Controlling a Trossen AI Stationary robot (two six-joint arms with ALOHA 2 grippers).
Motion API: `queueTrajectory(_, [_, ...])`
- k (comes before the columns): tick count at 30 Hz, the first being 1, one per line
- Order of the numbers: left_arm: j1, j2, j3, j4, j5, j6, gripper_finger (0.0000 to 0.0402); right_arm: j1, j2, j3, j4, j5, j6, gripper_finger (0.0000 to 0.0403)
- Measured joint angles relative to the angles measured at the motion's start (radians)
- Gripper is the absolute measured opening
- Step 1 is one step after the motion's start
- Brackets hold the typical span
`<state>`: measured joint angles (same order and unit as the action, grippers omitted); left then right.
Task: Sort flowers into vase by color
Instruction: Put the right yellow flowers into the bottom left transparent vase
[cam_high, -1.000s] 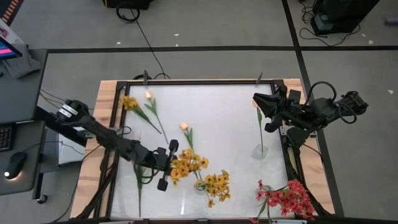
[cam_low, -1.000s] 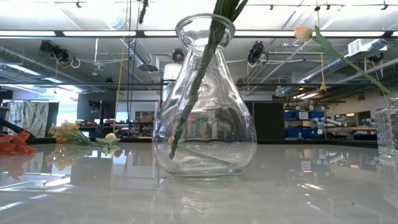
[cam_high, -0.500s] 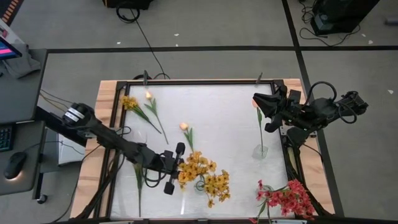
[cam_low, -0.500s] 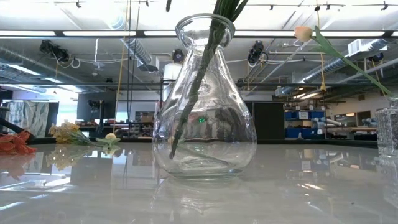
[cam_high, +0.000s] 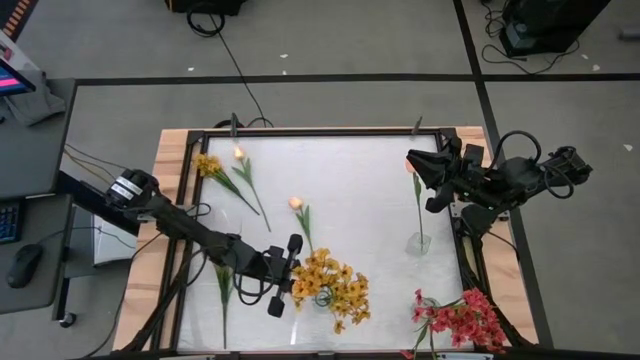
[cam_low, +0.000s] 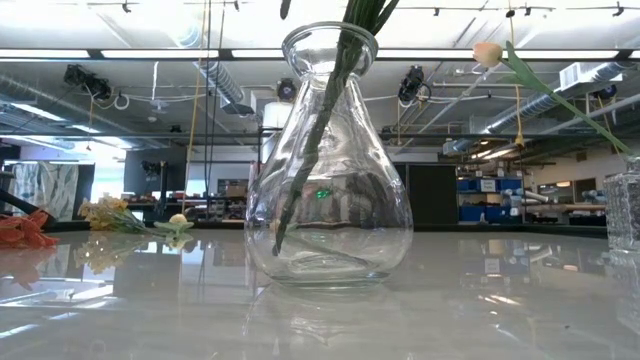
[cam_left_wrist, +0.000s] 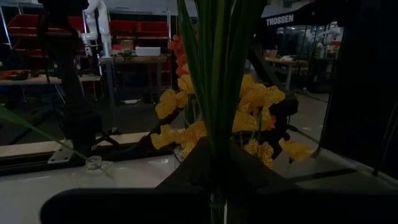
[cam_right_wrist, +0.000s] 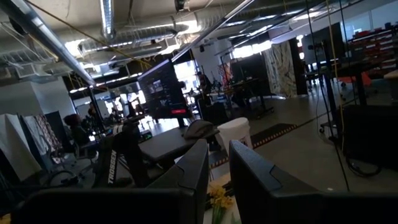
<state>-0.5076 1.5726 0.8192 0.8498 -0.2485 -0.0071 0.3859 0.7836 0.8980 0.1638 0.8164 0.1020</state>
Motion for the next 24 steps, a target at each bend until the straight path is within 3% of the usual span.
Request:
queueTrajectory(19, [0.001,0.000,0.000,0.015,0.000,0.034,0.0030,0.000,0.000,0.000,0.000,0.000,0.000,0.0075])
queueTrajectory(24, [0.001,0.056,0.036,0.021,0.041,0.029,0.0030,0.000,0.000,0.000,0.000,0.000,0.000,0.0075])
